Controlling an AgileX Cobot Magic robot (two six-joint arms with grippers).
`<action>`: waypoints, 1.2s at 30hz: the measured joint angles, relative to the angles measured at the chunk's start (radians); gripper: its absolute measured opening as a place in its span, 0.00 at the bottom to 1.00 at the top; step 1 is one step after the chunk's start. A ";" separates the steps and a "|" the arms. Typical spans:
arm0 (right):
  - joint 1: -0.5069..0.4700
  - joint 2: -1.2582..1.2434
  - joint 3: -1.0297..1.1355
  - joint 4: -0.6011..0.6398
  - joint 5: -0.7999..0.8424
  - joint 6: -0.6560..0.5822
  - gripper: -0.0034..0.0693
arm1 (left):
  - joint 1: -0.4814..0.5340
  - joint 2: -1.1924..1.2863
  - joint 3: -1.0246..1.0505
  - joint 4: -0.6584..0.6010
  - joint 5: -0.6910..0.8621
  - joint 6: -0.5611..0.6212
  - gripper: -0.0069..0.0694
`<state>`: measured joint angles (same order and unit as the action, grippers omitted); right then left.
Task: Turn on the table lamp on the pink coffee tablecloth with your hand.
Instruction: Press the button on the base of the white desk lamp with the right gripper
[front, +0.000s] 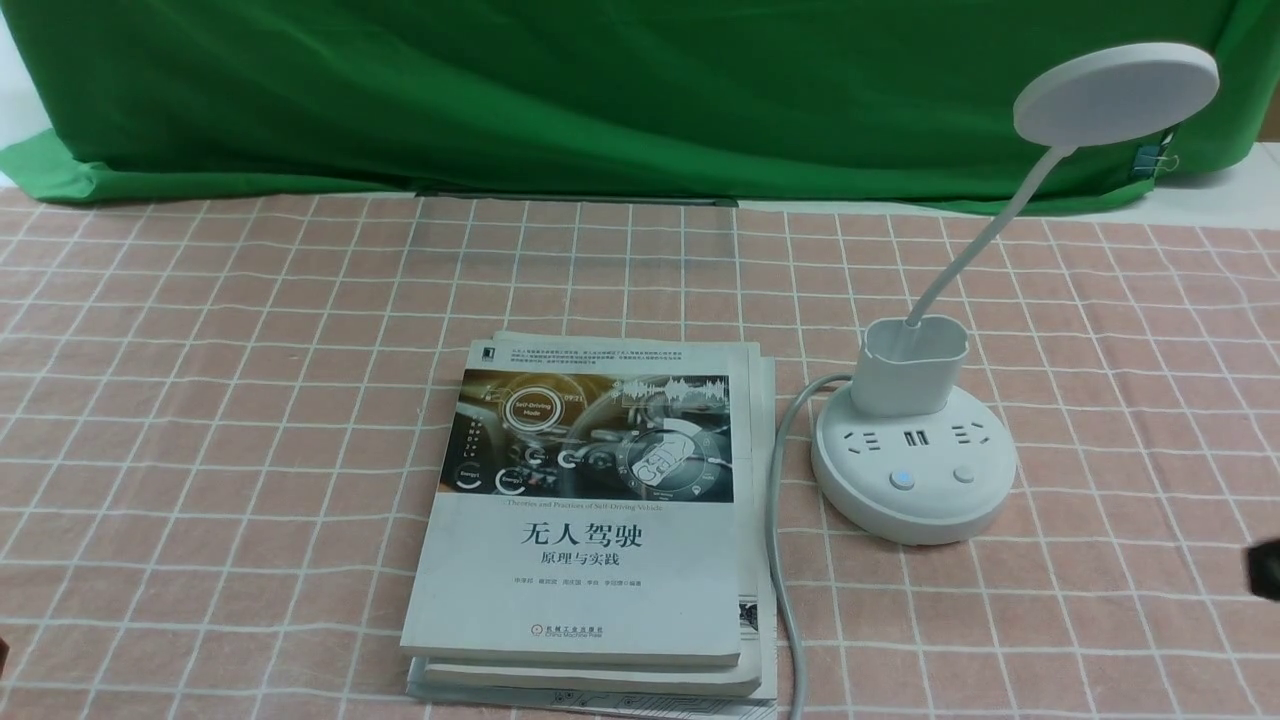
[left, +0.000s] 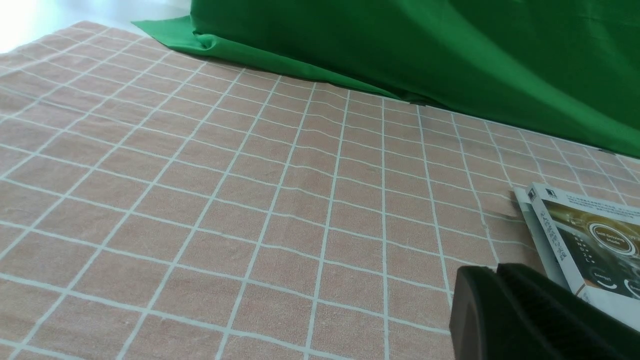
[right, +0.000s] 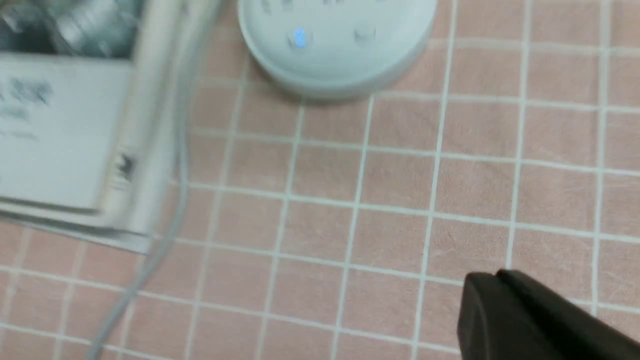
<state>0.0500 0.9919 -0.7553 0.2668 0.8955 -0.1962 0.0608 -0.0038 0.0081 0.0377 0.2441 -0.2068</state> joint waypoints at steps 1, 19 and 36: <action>0.016 0.083 -0.035 -0.007 -0.003 -0.010 0.09 | 0.000 0.000 0.000 0.000 0.000 0.000 0.12; 0.215 0.641 -0.292 -0.033 -0.205 -0.027 0.09 | 0.000 0.000 0.000 0.000 0.000 0.000 0.12; 0.215 0.816 -0.376 -0.048 -0.260 -0.027 0.09 | 0.000 0.000 0.000 0.000 0.000 0.000 0.12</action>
<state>0.2648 1.8074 -1.1315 0.2189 0.6351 -0.2231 0.0608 -0.0038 0.0081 0.0377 0.2441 -0.2072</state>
